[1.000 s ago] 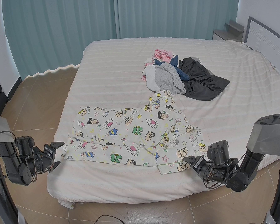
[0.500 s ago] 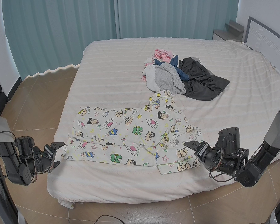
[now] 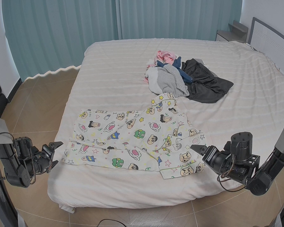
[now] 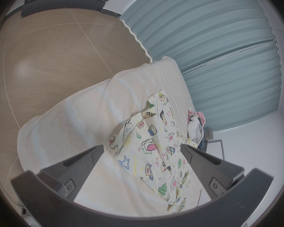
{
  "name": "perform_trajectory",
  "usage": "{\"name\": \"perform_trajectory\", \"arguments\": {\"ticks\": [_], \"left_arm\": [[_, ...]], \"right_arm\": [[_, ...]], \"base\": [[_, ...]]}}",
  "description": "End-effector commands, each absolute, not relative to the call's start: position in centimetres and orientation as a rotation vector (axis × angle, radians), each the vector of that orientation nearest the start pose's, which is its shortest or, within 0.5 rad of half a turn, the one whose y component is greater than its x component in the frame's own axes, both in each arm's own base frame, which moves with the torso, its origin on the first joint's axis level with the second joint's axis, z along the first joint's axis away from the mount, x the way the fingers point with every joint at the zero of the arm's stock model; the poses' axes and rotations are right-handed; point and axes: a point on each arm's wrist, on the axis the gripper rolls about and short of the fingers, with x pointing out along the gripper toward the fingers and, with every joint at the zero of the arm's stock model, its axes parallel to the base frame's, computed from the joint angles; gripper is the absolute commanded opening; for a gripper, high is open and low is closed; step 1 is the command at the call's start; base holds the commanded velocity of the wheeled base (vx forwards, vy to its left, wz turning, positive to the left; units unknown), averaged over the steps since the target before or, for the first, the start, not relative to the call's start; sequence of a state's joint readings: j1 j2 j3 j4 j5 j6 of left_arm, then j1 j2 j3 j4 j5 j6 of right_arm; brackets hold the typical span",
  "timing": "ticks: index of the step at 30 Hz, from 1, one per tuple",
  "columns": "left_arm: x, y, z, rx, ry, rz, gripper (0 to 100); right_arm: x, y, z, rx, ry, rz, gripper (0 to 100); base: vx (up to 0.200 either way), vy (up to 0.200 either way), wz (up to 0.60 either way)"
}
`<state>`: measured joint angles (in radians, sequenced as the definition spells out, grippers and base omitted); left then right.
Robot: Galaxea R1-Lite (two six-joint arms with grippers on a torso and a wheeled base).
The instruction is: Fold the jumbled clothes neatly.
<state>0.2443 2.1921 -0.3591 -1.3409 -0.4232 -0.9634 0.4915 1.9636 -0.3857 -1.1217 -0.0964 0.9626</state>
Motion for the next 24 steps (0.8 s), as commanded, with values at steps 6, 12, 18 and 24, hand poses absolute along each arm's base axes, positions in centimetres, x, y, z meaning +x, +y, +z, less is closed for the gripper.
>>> {"name": "perform_trajectory", "arguments": {"ticks": [6, 12, 18, 24], "left_arm": [[28.35, 6.19, 0.59, -1.106, 0.524, 0.069, 100], [28.36, 6.15, 0.59, -1.106, 0.526, 0.066, 100], [28.36, 6.15, 0.59, -1.106, 0.526, 0.066, 100], [28.41, 6.17, 0.74, -1.100, 0.509, 0.060, 100]], "right_arm": [[24.54, 12.91, 5.41, 0.794, 0.594, 0.139, 100], [24.53, 12.91, 5.45, 0.783, 0.591, 0.143, 100], [24.51, 12.85, 5.47, 0.783, 0.591, 0.142, 100], [24.23, 12.65, 5.28, 0.779, 0.600, 0.134, 100]], "base": [[0.200, 0.000, 0.00], [0.200, 0.000, 0.00], [0.200, 0.000, 0.00], [0.133, 0.000, 0.00]]}}
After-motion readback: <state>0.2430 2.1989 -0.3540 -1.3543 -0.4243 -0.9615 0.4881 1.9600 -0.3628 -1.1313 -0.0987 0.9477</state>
